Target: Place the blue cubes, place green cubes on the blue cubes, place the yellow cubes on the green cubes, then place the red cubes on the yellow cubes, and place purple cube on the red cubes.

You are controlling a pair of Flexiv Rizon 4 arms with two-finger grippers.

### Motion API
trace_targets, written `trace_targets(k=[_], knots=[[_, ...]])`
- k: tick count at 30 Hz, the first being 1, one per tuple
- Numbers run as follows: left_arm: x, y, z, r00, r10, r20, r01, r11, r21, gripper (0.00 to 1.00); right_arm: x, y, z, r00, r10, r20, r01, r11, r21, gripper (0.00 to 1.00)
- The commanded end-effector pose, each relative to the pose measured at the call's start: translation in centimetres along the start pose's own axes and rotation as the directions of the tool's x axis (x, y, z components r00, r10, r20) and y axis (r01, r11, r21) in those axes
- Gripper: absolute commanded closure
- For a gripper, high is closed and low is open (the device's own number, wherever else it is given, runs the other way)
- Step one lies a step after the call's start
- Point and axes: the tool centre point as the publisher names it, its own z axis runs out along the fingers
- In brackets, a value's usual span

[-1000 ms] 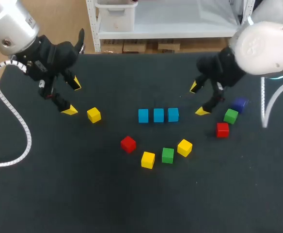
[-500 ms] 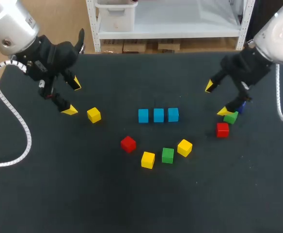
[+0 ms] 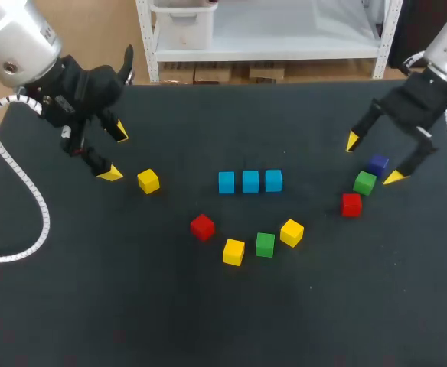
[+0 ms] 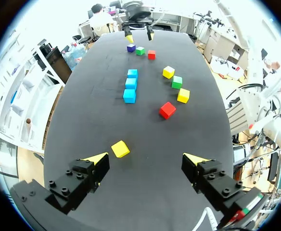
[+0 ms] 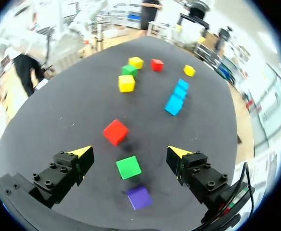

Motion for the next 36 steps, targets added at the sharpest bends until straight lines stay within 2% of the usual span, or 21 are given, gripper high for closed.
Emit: trace_targets(k=[1,5,11,18,35,36], knots=[[0.0,0.1,0.0,1.000,0.002,0.000,-0.002,1.000,0.003,0.00,0.8,-0.6,-0.5,0.991,-0.116,0.063,0.121,0.989,-0.088,0.00],[0.0,0.1,0.0,1.000,0.002,0.000,-0.002,1.000,0.003,0.00,0.8,-0.5,-0.8,0.977,-0.210,0.044,0.214,0.969,-0.120,0.00],[0.0,0.1,0.0,1.000,0.002,0.000,-0.002,1.000,0.003,0.00,1.2,-0.1,0.0,0.962,-0.275,-0.001,0.272,0.952,-0.142,0.00],[0.0,0.1,0.0,1.000,0.002,0.000,-0.002,1.000,0.003,0.00,1.8,0.2,1.7,0.962,-0.265,-0.070,0.248,0.950,-0.191,0.00],[0.0,0.1,0.0,1.000,0.002,0.000,-0.002,1.000,0.003,0.00,3.8,0.1,3.1,0.951,-0.296,-0.087,0.277,0.943,-0.182,0.00],[0.0,0.1,0.0,1.000,0.002,0.000,-0.002,1.000,0.003,0.00,3.9,0.1,3.1,0.950,-0.299,-0.085,0.281,0.943,-0.179,0.09]])
